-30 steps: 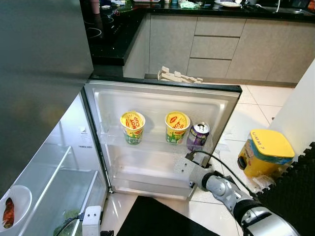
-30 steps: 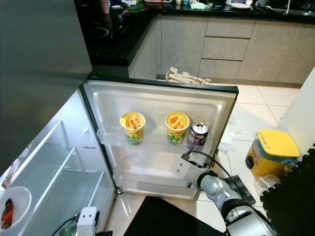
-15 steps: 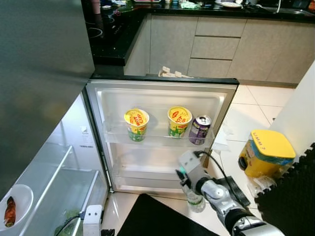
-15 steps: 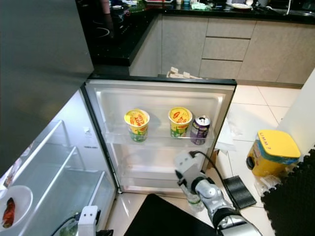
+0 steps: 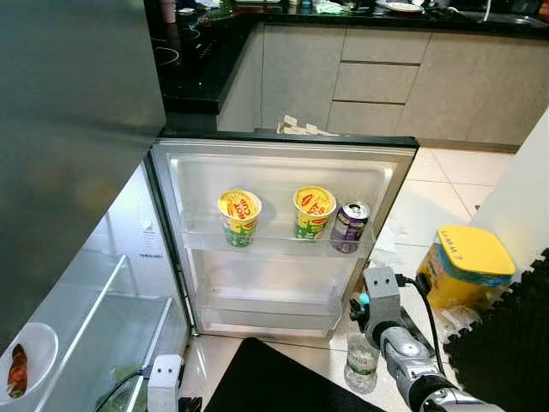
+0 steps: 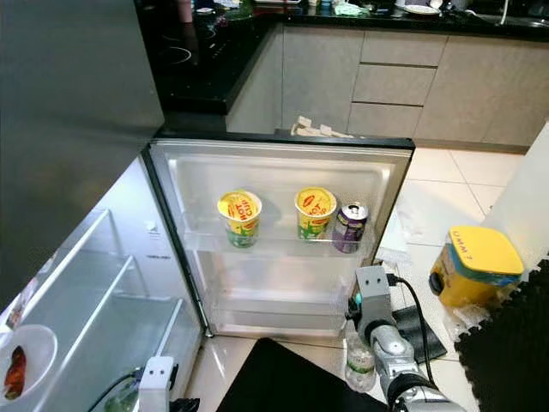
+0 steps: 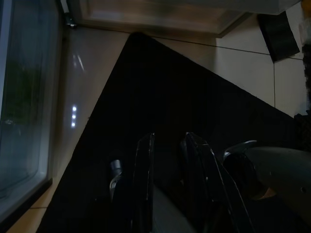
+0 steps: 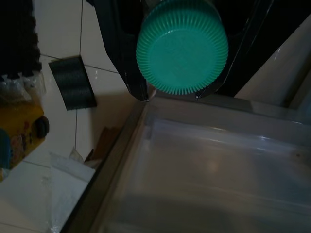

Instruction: Restocking fridge

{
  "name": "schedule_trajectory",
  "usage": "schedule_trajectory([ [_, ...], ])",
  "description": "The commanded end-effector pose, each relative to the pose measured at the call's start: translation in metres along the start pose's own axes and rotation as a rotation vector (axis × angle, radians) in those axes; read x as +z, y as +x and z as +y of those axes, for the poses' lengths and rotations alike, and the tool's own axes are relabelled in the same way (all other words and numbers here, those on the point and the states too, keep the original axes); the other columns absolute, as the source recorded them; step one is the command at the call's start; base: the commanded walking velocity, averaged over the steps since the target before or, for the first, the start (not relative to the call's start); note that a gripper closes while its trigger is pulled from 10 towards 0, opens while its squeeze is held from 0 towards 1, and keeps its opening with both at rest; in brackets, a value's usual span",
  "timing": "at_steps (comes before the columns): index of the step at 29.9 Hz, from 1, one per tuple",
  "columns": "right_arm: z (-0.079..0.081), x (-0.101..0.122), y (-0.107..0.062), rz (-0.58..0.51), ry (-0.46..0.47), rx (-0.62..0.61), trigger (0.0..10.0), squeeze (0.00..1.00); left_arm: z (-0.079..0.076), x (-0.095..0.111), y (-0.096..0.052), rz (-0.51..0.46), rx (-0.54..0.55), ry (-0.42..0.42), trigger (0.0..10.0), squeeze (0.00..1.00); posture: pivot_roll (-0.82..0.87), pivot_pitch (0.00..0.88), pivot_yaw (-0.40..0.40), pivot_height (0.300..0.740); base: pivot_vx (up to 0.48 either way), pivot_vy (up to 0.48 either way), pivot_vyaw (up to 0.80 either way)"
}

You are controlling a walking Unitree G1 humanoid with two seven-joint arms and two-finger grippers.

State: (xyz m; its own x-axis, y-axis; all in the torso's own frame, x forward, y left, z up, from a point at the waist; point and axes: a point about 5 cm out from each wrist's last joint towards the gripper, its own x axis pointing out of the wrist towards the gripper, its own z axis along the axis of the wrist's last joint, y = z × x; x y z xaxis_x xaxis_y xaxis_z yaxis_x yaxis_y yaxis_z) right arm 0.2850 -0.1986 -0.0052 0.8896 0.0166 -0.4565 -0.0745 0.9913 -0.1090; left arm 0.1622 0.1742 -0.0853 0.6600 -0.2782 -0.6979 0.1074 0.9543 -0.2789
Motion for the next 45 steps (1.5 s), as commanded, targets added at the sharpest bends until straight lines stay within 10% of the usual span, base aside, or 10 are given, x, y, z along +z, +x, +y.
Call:
schedule_trajectory([
  [1, -0.003, 0.003, 0.001, 0.01, -0.002, -0.012, 10.0, 0.0, -0.002, 0.009, 0.003, -0.032, -0.021, 0.028, 10.0, 0.0, -0.04, 0.0, -0.013, 0.74, 0.0, 0.0, 0.0],
  [34, 0.009, 0.041, 0.014, -0.095, -0.126, 0.045, 10.0, 0.0, -0.005, 0.021, 0.007, -0.062, -0.04, 0.068, 10.0, 0.0, -0.04, 0.0, -0.019, 0.655, 0.0, 0.0, 0.0],
  [45, 0.007, 0.055, 0.015, -0.168, -0.123, 0.052, 10.0, 0.0, -0.008, 0.053, 0.013, -0.2, -0.051, 0.11, 10.0, 0.0, -0.04, 0.0, -0.02, 0.621, 0.0, 0.0, 0.0],
])
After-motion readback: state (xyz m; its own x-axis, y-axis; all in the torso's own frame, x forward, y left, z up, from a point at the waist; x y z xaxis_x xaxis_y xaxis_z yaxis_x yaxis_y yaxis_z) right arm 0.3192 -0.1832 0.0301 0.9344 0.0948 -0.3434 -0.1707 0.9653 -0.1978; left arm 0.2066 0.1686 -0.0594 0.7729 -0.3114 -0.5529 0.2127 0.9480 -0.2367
